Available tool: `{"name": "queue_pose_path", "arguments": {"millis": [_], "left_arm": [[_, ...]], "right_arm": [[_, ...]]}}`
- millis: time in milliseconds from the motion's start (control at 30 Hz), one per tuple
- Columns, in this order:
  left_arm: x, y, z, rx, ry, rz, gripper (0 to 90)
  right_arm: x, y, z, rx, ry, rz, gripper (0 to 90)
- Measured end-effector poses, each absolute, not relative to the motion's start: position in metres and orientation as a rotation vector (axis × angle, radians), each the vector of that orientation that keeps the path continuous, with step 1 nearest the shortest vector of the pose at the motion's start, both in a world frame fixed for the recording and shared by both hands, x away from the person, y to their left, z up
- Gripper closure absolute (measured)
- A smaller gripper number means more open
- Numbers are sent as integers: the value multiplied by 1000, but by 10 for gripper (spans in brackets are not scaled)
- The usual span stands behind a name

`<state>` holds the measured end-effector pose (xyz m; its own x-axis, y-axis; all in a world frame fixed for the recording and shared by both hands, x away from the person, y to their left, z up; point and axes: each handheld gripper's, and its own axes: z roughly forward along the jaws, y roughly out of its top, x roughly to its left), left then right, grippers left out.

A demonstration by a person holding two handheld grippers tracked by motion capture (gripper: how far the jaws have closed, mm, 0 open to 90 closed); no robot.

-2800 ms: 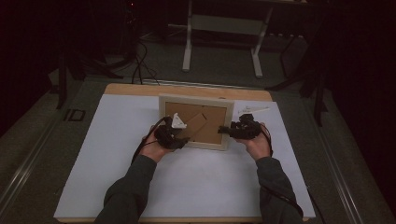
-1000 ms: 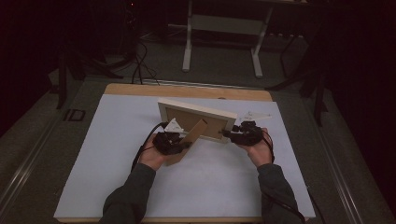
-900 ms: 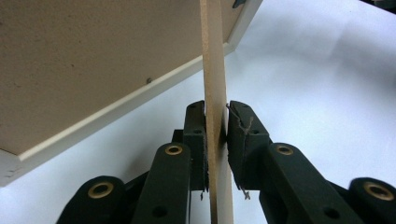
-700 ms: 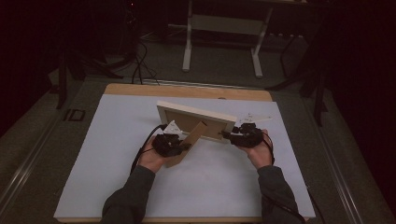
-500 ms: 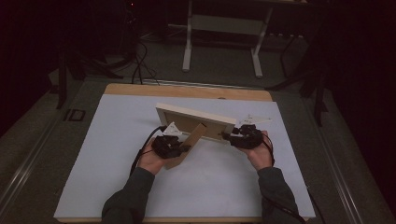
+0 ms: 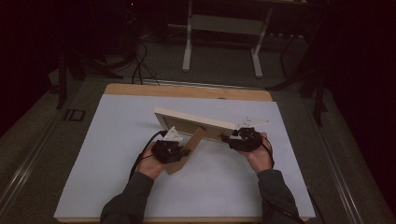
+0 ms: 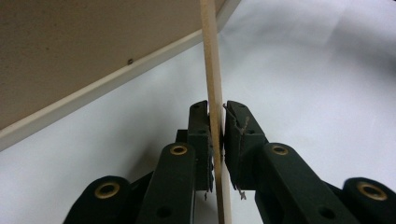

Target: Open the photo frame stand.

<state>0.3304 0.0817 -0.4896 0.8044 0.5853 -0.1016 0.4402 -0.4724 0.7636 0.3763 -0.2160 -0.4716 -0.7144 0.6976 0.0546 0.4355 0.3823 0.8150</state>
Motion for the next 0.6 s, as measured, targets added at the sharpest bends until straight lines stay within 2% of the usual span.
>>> {"name": "queue_pose_path", "arguments": {"millis": [600], "left_arm": [[321, 80, -494, 2152, 735, 221, 793]], "right_arm": [[370, -212, -473, 956, 2348, 1215, 532]]}}
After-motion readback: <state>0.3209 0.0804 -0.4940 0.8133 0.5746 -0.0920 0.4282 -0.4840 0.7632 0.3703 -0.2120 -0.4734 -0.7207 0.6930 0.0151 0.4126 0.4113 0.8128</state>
